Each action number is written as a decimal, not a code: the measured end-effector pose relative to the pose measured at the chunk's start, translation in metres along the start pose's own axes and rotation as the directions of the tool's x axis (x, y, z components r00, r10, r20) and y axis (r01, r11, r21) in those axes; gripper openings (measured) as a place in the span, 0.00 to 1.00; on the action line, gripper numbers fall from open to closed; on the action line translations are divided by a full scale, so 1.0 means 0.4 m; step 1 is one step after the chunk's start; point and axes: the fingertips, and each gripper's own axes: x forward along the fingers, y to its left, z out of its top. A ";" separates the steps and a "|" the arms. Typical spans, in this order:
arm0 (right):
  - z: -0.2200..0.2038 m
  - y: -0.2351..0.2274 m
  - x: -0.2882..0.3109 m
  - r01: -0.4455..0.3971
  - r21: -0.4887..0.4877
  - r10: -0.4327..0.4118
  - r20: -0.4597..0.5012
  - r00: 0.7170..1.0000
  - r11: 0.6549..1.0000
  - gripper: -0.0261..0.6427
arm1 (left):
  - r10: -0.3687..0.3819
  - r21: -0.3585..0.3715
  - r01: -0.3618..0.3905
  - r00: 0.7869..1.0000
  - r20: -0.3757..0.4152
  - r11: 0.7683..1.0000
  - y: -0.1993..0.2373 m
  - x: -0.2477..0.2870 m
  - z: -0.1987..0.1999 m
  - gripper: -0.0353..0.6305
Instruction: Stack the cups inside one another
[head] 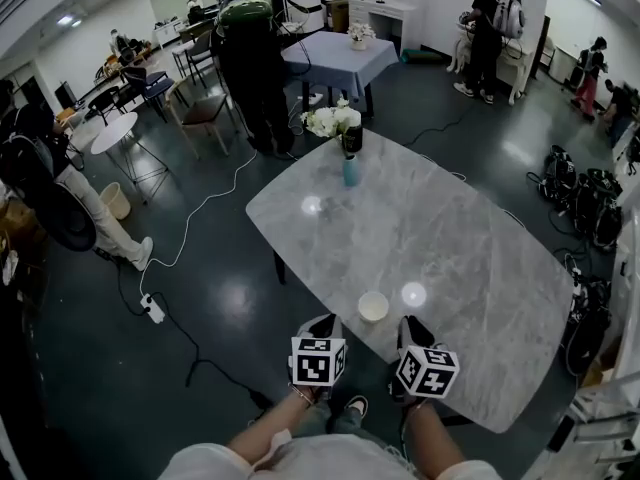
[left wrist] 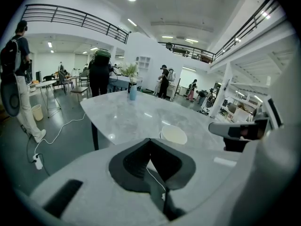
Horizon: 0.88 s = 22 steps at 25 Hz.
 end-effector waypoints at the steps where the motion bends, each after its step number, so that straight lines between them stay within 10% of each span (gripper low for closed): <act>1: -0.006 -0.004 -0.007 0.000 0.003 0.000 -0.003 1.000 1.000 0.10 | 0.005 0.001 -0.005 1.000 0.003 1.000 -0.001 -0.011 -0.005 0.05; 22: -0.116 0.045 -0.184 0.181 0.135 -0.189 0.050 0.981 0.974 0.08 | -0.120 0.118 0.109 0.988 0.093 0.987 0.006 -0.172 -0.018 0.05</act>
